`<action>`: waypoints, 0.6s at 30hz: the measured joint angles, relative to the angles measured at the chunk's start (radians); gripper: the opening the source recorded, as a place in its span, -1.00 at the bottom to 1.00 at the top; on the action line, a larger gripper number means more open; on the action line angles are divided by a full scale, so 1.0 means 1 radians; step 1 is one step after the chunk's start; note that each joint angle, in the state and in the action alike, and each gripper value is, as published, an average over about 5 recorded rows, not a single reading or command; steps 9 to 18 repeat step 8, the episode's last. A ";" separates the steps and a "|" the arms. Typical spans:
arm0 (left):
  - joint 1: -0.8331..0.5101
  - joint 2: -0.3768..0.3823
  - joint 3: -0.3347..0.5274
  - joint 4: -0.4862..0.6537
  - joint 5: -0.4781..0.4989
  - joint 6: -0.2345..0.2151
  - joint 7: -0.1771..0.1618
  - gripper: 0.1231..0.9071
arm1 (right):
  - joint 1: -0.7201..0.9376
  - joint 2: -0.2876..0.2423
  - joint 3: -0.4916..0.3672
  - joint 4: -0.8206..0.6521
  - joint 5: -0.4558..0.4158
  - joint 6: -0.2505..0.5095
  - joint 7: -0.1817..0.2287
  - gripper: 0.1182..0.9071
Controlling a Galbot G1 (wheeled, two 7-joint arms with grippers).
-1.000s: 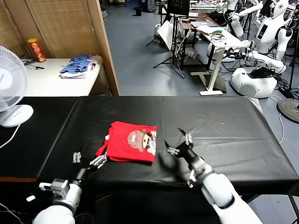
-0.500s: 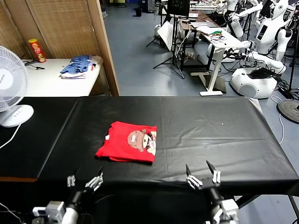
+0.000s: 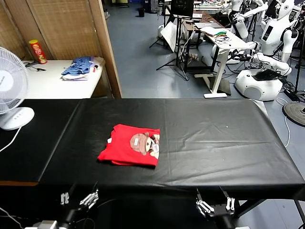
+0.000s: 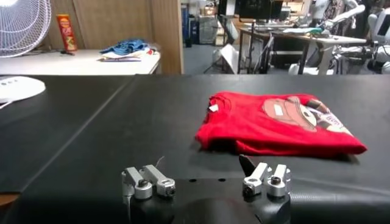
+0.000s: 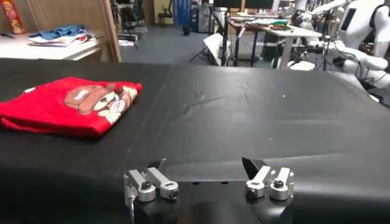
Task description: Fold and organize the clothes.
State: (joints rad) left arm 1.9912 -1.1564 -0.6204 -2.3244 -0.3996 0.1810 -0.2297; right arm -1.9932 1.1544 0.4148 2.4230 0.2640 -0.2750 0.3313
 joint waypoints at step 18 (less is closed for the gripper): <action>0.012 -0.002 -0.015 -0.001 0.000 -0.002 0.011 0.72 | -0.009 0.000 0.001 0.004 0.000 -0.001 0.000 0.72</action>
